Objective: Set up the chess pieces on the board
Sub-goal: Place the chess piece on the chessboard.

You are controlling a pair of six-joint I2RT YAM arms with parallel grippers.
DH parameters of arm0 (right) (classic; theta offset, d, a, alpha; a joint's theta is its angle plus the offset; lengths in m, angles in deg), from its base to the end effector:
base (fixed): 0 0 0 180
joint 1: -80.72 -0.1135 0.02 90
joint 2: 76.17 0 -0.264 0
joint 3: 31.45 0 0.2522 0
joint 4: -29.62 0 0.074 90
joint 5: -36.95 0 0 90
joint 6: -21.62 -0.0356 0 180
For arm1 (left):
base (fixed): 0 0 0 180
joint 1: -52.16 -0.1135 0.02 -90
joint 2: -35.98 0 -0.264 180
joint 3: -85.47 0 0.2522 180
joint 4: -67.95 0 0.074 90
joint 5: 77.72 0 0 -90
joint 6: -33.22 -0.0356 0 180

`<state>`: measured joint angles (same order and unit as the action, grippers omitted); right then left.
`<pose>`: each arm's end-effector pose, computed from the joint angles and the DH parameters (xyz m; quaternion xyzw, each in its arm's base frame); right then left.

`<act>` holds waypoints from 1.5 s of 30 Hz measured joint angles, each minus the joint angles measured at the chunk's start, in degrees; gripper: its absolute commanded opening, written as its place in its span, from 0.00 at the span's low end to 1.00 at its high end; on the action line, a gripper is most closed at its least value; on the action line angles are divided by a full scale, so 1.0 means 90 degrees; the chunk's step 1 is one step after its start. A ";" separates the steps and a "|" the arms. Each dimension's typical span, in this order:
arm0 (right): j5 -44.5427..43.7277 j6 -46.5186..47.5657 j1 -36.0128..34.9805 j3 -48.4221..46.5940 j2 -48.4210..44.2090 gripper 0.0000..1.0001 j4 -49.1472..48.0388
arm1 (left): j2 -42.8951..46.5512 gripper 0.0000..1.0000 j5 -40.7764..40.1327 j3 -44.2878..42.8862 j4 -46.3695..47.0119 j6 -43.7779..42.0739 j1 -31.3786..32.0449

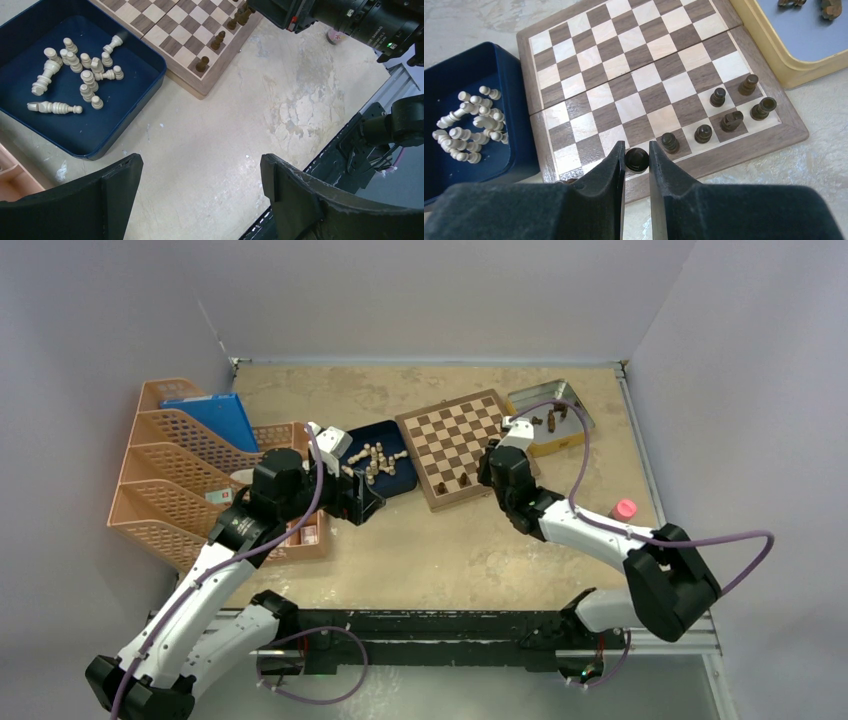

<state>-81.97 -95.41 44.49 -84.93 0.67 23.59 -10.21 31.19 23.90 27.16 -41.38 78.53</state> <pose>0.2456 0.1586 0.2392 0.0849 0.7894 0.1296 0.5940 0.1541 -0.0893 0.3247 0.1671 0.8216 -0.3176 0.4429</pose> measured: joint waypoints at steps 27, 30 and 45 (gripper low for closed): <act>-0.0398 0.0007 -0.0141 0.0087 0.1042 0.17 -0.0656 | -0.0039 0.88 -0.0085 0.0056 -0.0002 0.0000 0.0000; -0.0469 0.0007 -0.0141 0.0087 0.1127 0.18 -0.0695 | -0.0039 0.88 -0.0087 0.0056 -0.0002 0.0000 0.0000; -0.0561 0.0005 -0.0153 -0.0017 0.1435 0.19 -0.0838 | -0.0039 0.88 -0.0087 0.0056 -0.0002 -0.0007 0.0000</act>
<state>-87.02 -95.37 43.11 -85.09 13.58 16.05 -10.56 30.41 24.40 27.14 -41.44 78.53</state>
